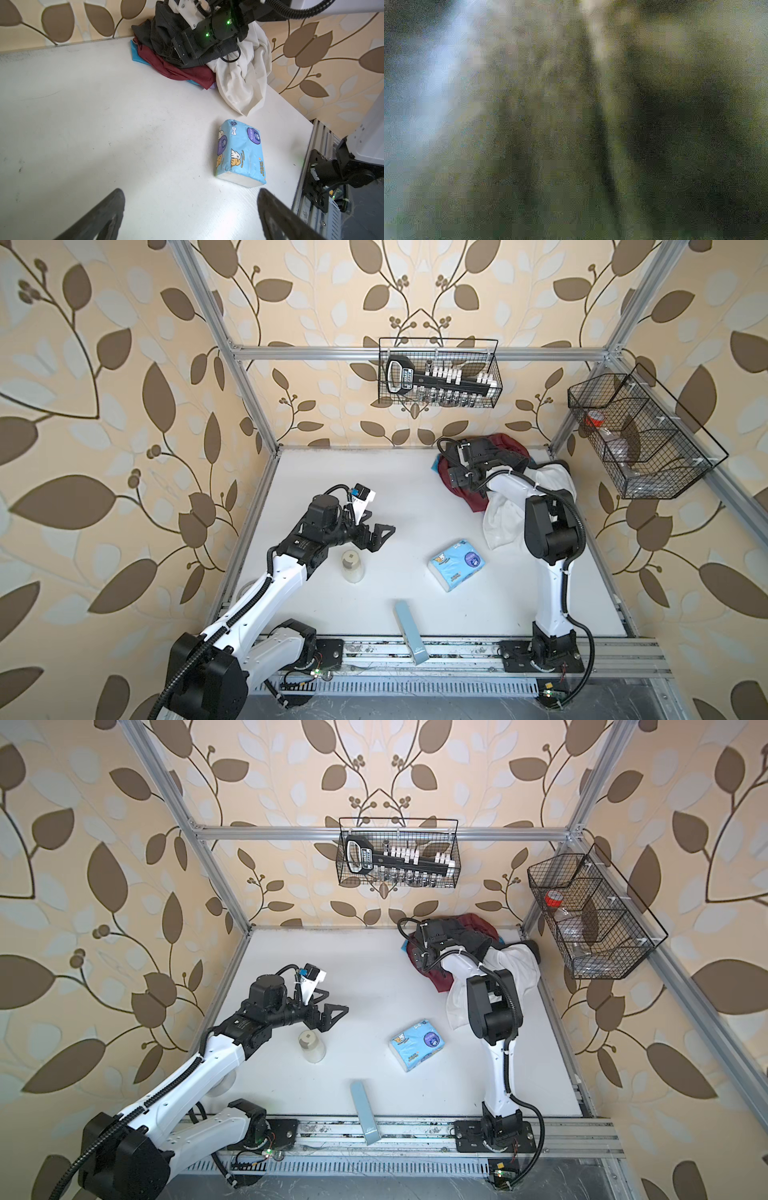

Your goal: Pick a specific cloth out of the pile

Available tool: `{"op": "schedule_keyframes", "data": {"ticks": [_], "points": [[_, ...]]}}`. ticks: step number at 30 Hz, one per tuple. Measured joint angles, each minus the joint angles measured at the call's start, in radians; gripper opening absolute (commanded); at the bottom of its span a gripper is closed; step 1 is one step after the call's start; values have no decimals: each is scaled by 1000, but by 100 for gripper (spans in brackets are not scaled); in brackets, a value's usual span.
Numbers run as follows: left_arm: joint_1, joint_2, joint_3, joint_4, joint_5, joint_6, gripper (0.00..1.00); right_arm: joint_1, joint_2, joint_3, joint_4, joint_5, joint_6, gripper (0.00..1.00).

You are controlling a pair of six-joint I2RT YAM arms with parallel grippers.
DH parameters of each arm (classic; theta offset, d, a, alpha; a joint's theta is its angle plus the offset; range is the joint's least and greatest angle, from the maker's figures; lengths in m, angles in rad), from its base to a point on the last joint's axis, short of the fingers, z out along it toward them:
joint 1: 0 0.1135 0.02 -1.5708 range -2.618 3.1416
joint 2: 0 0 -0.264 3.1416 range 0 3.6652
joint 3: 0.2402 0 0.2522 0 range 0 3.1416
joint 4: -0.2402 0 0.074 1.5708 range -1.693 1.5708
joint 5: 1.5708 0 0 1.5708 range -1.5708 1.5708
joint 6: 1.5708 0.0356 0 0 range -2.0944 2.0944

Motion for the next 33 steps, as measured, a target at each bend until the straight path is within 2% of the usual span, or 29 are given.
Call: {"op": "schedule_keyframes", "data": {"ticks": [7, 15, 21, 26, 33], "points": [[0, 0, 0, 0, 0, 0, 99, -5, -69, -3, -66, -61, -11, 100], [0, 0, 0, 0, 0, 0, 99, -17, -226, -68, -103, -122, -6, 100], [0, 0, 0, 0, 0, 2, 99, -142, -308, -95, -100, -198, 55, 100], [0, 0, 0, 0, 0, 3, 99, -262, -311, -110, -97, -291, 109, 100], [0, 0, 0, 0, 0, 4, 99, -304, -209, -47, -90, -424, 161, 100]]}}
